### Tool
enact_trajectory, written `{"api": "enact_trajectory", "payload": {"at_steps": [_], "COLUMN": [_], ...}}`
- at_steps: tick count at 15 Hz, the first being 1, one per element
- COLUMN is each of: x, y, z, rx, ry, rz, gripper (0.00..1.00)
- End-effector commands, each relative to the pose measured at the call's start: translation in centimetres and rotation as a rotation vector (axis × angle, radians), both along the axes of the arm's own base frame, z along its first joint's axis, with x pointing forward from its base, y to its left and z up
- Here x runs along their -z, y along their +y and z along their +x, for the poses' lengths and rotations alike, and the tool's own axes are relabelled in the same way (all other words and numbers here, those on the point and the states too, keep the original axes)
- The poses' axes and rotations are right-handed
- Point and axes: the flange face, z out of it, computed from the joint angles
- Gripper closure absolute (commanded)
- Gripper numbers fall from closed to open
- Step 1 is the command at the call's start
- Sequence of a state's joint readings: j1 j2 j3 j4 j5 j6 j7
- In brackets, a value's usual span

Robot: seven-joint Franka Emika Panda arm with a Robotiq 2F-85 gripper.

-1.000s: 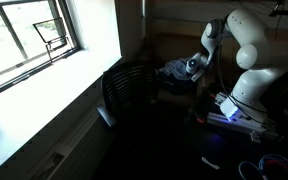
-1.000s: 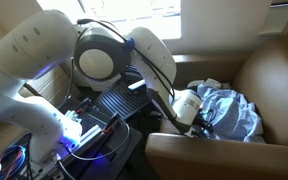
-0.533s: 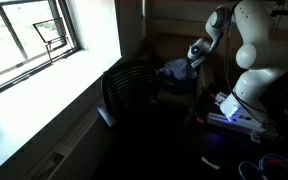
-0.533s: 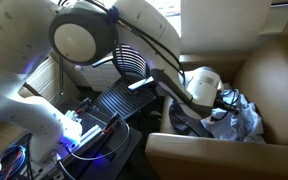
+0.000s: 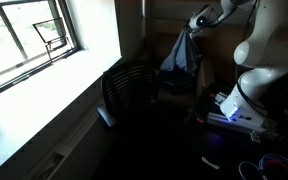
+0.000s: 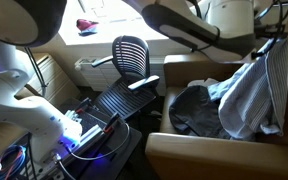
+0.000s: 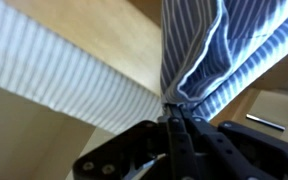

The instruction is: Take the cloth on the couch and put it on the chair

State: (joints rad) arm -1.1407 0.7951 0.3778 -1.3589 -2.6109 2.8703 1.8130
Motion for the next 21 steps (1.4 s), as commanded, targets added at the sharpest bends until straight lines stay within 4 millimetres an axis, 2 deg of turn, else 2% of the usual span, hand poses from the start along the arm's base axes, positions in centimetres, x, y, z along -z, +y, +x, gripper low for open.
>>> {"api": "enact_trajectory", "payload": {"at_steps": [1,2,4,5,6,7,9,10,12,15,17,18,19,21], "x": [5.2,0.2,4.5,5.8,3.5,-0.8,-6.3,-9.8,-16.5,-25.9,-31.5,-34.2,-36.6,-40.6], "y": [3.7,2.0,3.6,3.8,2.6,2.1,2.3,2.4,2.5,2.8,3.5,4.2,5.0,10.2], "z": [-1.2,0.1,-0.6,-0.9,0.5,2.3,3.6,4.3,4.6,3.1,1.0,-0.3,-1.2,-1.0], "rx": [-0.073,-0.062,-0.073,-0.072,-0.058,-0.077,-0.116,-0.182,-0.261,-0.391,-0.476,-0.518,-0.478,-0.572], "ry": [0.151,0.053,0.115,0.128,0.062,-0.017,-0.103,-0.073,-0.118,-0.187,-0.253,-0.299,-0.387,-0.462], "rz": [0.045,0.016,0.064,0.077,0.052,0.034,0.032,-0.044,-0.107,-0.198,-0.240,-0.243,-0.152,-0.143], "gripper": [1.00,1.00,1.00,1.00,1.00,1.00,1.00,1.00,1.00,1.00,1.00,1.00,1.00,1.00]}}
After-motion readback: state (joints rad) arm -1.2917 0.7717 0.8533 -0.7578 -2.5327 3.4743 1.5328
